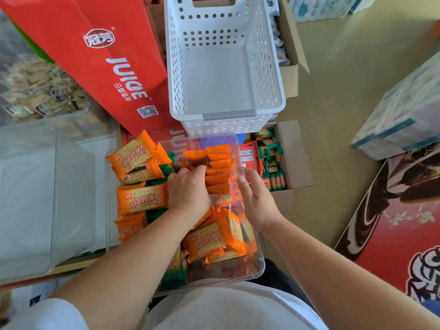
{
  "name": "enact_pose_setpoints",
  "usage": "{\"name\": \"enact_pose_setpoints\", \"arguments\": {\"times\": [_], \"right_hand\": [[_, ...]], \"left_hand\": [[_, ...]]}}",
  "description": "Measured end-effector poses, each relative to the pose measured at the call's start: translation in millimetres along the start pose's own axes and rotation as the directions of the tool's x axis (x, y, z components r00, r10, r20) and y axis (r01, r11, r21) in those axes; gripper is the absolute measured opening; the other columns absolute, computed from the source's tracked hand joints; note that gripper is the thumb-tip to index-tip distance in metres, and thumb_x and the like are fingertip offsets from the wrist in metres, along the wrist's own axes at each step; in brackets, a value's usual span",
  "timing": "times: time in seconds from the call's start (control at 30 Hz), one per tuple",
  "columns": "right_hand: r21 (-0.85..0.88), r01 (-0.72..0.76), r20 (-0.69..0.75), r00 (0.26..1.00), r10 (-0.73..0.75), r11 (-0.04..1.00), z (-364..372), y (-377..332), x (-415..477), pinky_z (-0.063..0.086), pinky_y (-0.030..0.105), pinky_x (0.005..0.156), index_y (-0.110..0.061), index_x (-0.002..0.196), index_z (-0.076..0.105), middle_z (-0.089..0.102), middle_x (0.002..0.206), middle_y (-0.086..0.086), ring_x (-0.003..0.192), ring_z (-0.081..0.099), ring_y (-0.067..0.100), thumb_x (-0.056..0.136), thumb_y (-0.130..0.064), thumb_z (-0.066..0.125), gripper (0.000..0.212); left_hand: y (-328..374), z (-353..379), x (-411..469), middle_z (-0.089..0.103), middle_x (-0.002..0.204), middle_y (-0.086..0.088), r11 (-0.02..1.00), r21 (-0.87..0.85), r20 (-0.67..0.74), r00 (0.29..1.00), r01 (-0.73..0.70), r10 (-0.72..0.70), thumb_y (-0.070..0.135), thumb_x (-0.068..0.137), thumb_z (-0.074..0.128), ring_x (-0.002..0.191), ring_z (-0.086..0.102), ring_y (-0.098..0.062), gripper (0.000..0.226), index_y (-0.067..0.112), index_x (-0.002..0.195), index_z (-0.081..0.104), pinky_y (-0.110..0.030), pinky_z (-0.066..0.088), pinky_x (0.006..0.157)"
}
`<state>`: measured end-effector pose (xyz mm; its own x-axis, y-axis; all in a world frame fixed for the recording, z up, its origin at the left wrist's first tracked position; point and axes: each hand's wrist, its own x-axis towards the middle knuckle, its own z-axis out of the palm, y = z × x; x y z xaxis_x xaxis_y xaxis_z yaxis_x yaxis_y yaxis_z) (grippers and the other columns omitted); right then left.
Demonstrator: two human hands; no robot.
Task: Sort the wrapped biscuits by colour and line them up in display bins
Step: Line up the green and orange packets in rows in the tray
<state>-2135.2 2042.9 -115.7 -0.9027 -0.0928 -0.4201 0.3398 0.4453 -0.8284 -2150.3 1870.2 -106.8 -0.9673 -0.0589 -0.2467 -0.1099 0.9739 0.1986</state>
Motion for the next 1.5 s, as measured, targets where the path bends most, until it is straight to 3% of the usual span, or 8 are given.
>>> {"name": "enact_pose_setpoints", "arguments": {"times": [0.3, 0.47, 0.7, 0.83, 1.07, 1.2, 1.37, 1.5], "right_hand": [[0.035, 0.003, 0.014, 1.0, -0.003, 0.999, 0, 1, 0, 0.048, 0.047, 0.103, -0.032, 0.137, 0.045, 0.058, 0.132, -0.001, 0.122, 0.055, 0.015, 0.094, -0.071, 0.027, 0.061], [0.043, 0.009, 0.025, 1.0, -0.01, 0.999, -1, 4, 1, 0.048, 0.048, 0.103, -0.034, 0.138, 0.044, 0.058, 0.132, -0.003, 0.123, 0.055, 0.014, 0.092, -0.076, 0.026, 0.064], [0.05, 0.028, 0.029, 0.999, -0.03, 0.998, -2, 7, 3, 0.05, 0.024, 0.084, -0.033, 0.138, 0.045, 0.058, 0.131, -0.003, 0.123, 0.055, 0.014, 0.097, -0.069, 0.029, 0.056], [0.04, 0.045, 0.027, 0.999, -0.046, 0.998, -3, 5, 3, 0.049, 0.023, 0.09, -0.032, 0.137, 0.045, 0.058, 0.129, -0.005, 0.121, 0.054, 0.013, 0.1, -0.064, 0.029, 0.052], [0.126, 0.016, 0.053, 0.998, -0.023, 0.992, -6, -2, -2, 0.045, 0.002, 0.064, -0.02, 0.136, 0.049, 0.057, 0.127, 0.006, 0.107, 0.056, -0.005, 0.105, -0.04, 0.036, 0.039], [0.076, 0.014, 0.04, 0.999, -0.017, 0.997, -5, 1, 0, 0.046, 0.005, 0.069, -0.023, 0.137, 0.047, 0.058, 0.127, 0.003, 0.117, 0.057, 0.015, 0.102, -0.053, 0.033, 0.048], [0.037, 0.024, 0.029, 0.999, -0.025, 0.999, -4, 5, 2, 0.051, 0.036, 0.094, -0.033, 0.135, 0.046, 0.06, 0.128, -0.004, 0.12, 0.056, 0.014, 0.095, -0.073, 0.028, 0.06], [0.043, 0.014, 0.04, 0.999, -0.015, 0.999, -5, 2, 0, 0.05, 0.009, 0.072, -0.027, 0.138, 0.046, 0.059, 0.13, 0.001, 0.119, 0.057, 0.015, 0.099, -0.065, 0.03, 0.056]], "left_hand": [[6, -7, 2, 0.068, 0.113, -0.007, 0.987, -0.16, 0.115, 0.993, 0.022, -0.004, 0.066, 0.066, 0.079, 0.105, 0.06, -0.032, 0.079, 0.029, 0.133, 0.059, -0.043, 0.047, 0.094], [-23, -30, 9, 0.067, 0.126, -0.004, 0.996, -0.086, 0.025, 1.0, -0.016, 0.018, 0.017, 0.089, 0.066, 0.119, 0.054, -0.028, 0.042, 0.017, 0.131, 0.066, -0.042, 0.044, 0.102], [-17, -10, 26, 0.062, 0.118, 0.0, 0.978, 0.21, 0.114, 0.993, -0.002, -0.022, 0.071, 0.081, 0.057, 0.113, 0.05, -0.027, 0.059, 0.023, 0.114, 0.065, -0.045, 0.035, 0.094], [-12, 5, 31, 0.05, 0.134, -0.002, 0.984, 0.167, 0.108, 0.991, 0.062, -0.081, 0.073, 0.069, 0.069, 0.124, 0.041, -0.027, 0.076, 0.022, 0.125, 0.058, -0.045, 0.028, 0.102], [-13, 2, 29, 0.05, 0.129, 0.001, 0.974, 0.226, 0.162, 0.986, 0.012, -0.05, 0.084, 0.051, 0.073, 0.122, 0.041, -0.025, 0.097, 0.025, 0.124, 0.049, -0.044, 0.029, 0.1], [-14, -2, 26, 0.056, 0.127, 0.006, 0.982, 0.185, 0.151, 0.989, -0.027, -0.001, 0.076, 0.058, 0.078, 0.123, 0.045, -0.023, 0.084, 0.028, 0.122, 0.049, -0.044, 0.03, 0.098], [-13, -3, 25, 0.052, 0.127, 0.002, 0.989, 0.149, 0.12, 0.993, -0.021, 0.003, 0.057, 0.07, 0.081, 0.124, 0.044, -0.025, 0.069, 0.027, 0.124, 0.051, -0.044, 0.032, 0.099], [-10, -11, 25, 0.054, 0.112, 0.0, 0.99, 0.135, 0.026, 0.999, -0.03, 0.027, 0.041, 0.076, 0.079, 0.113, 0.05, -0.025, 0.043, 0.023, 0.113, 0.067, -0.041, 0.039, 0.092]]}}
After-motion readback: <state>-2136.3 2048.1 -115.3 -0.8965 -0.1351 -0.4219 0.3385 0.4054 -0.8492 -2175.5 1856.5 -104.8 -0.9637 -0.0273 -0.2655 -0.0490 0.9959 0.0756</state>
